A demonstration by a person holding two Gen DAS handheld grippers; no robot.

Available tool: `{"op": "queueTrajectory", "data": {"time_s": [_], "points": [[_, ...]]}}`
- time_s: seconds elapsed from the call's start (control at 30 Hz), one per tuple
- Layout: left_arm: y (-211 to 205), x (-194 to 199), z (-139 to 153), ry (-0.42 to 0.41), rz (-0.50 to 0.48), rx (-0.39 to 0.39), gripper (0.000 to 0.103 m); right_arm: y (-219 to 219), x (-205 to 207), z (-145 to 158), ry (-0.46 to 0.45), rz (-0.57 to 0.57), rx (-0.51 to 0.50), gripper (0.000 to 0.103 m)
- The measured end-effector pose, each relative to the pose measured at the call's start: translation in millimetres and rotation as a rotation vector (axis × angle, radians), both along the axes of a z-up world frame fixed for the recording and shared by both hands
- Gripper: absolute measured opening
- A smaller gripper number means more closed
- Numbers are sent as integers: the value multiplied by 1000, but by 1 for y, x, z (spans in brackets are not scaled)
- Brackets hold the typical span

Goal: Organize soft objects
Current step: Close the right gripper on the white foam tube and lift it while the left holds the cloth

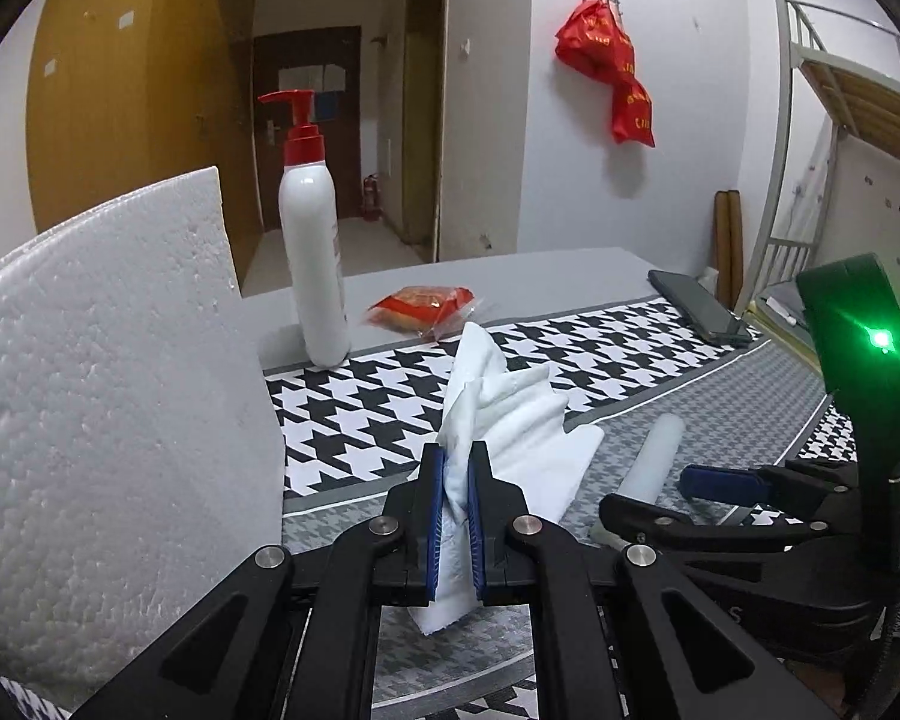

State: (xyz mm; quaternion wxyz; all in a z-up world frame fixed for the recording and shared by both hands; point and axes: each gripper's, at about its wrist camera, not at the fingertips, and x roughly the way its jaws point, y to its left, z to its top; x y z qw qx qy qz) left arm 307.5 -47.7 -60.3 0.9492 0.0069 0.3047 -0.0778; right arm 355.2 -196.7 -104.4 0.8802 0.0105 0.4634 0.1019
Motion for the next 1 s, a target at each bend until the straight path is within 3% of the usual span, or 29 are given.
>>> {"op": "queueTrajectory", "data": {"time_s": [0.13, 0.33, 0.47, 0.63, 1.0], "points": [[0, 0, 1, -1, -2, 0, 8, 4, 3, -3, 8, 4, -13, 60], [1, 0, 1, 1, 4, -4, 9, 11, 9, -4, 11, 28, -20, 47], [2, -1, 2, -4, 6, -7, 9, 13, 12, -3, 28, 53, 12, 27], [2, -2, 2, -4, 8, -6, 9, 13, 10, -3, 38, 77, 28, 14], [1, -2, 1, -7, 2, 1, 8, -6, -4, 13, -29, 27, -31, 10]]}}
